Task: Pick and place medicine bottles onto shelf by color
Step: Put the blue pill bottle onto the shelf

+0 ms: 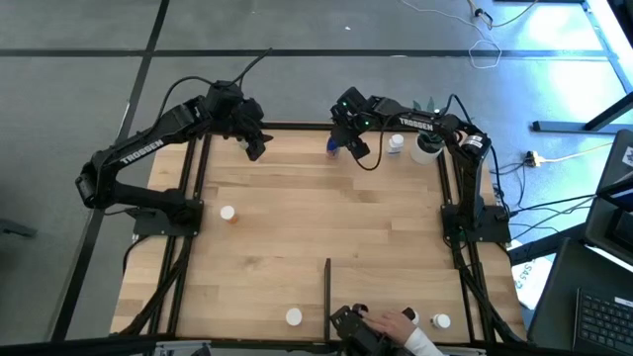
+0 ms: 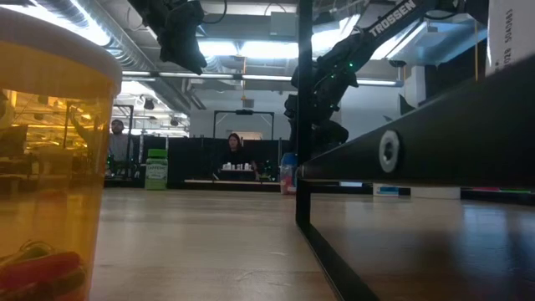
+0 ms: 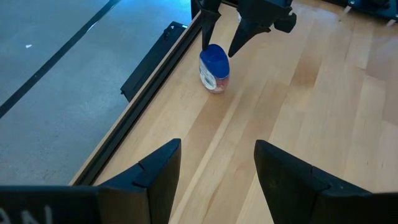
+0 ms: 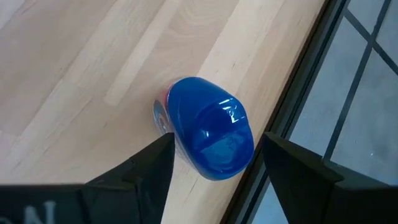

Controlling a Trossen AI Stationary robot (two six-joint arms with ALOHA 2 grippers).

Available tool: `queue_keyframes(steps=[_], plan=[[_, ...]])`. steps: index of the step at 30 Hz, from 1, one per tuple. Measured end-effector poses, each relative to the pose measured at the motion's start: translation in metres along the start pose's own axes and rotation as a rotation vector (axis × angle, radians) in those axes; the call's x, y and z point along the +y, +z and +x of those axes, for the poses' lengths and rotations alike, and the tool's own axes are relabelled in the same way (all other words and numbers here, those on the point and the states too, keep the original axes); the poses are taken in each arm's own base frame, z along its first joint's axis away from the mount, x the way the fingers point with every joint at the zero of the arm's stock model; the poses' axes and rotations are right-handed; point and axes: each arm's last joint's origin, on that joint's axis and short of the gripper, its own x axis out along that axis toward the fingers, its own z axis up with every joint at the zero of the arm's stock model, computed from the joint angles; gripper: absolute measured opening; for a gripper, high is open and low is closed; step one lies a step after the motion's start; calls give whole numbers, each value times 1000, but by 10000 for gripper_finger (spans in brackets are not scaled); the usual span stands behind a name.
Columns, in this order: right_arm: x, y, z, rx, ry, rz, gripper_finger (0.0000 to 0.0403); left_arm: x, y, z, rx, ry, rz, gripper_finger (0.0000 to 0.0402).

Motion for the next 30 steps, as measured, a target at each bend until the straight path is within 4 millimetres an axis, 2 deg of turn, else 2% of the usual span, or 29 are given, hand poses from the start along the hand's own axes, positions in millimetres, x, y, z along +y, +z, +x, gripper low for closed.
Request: queue_keyframes(steps=[10,17,30], plan=[[-1,1,-2,2,12,28,242,0,0,0,0,0,0,198],[-3,4,-7,-65,46,59,242,0,0,0,0,0,0,198],[-10,-11,-11,-97,40,116,242,0,0,0,0,-1,0,198]])
